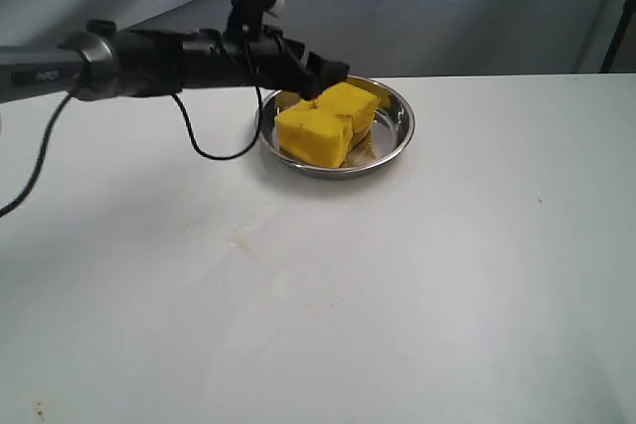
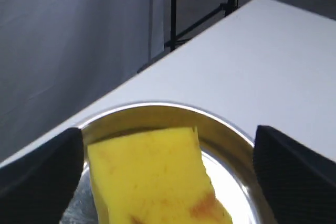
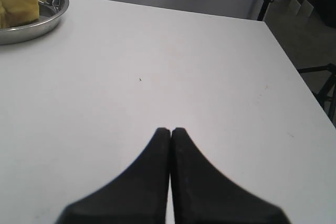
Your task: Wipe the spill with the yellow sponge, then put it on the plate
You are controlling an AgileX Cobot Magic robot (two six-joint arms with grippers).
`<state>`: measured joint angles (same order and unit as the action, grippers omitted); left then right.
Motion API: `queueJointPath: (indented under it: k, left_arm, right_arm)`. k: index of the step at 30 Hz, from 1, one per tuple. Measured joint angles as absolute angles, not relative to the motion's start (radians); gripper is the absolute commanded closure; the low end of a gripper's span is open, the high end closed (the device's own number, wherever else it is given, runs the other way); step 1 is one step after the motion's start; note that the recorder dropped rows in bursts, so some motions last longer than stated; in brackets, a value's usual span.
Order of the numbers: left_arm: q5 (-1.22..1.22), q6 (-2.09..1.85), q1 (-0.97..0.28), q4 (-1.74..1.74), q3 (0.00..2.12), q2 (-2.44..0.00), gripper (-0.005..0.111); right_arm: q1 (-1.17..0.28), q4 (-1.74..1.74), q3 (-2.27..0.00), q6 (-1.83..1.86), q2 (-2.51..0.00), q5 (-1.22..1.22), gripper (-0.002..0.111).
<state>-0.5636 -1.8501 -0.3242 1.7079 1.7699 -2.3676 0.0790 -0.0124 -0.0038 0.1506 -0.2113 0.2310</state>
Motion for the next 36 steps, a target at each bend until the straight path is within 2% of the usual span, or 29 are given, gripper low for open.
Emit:
queueJointPath:
  k: [2, 8, 11, 16, 22, 30, 32, 36]
  left_arm:
    - [-0.576, -1.759, -0.311, 1.644, 1.770, -2.319, 0.031]
    - [-0.656, -1.372, -0.280, 1.156, 1.771, -2.143, 0.070]
    - [-0.768, -1.195, -0.269, 0.903, 1.771, -2.066, 0.084]
    - [-0.990, -1.018, -0.250, 0.742, 1.771, -1.967, 0.107]
    - [-1.171, -0.816, -0.244, 0.666, 1.771, -1.876, 0.107]
    - [-1.210, -0.619, -0.244, 0.602, 1.726, -1.719, 0.107]
    - [-1.172, -0.611, -0.244, 0.602, 1.637, -1.616, 0.107]
    - [-0.940, -0.592, -0.244, 0.599, 1.345, -1.330, 0.107]
  right_arm:
    - [0.079, -0.012, -0.004, 0.151, -0.211, 0.231, 0.108]
    - [0.079, -0.012, -0.004, 0.151, -0.211, 0.231, 0.108]
    - [0.079, -0.012, -0.004, 0.151, -0.211, 0.231, 0.108]
    - [0.079, -0.012, -0.004, 0.151, -0.211, 0.231, 0.108]
    - [0.079, -0.012, -0.004, 0.151, -0.211, 0.231, 0.108]
    - [0.079, -0.012, -0.004, 0.151, -0.211, 0.231, 0.108]
    - [0.079, -0.012, -0.004, 0.151, -0.211, 0.231, 0.108]
    - [0.079, -0.012, -0.004, 0.151, -0.211, 0.231, 0.108]
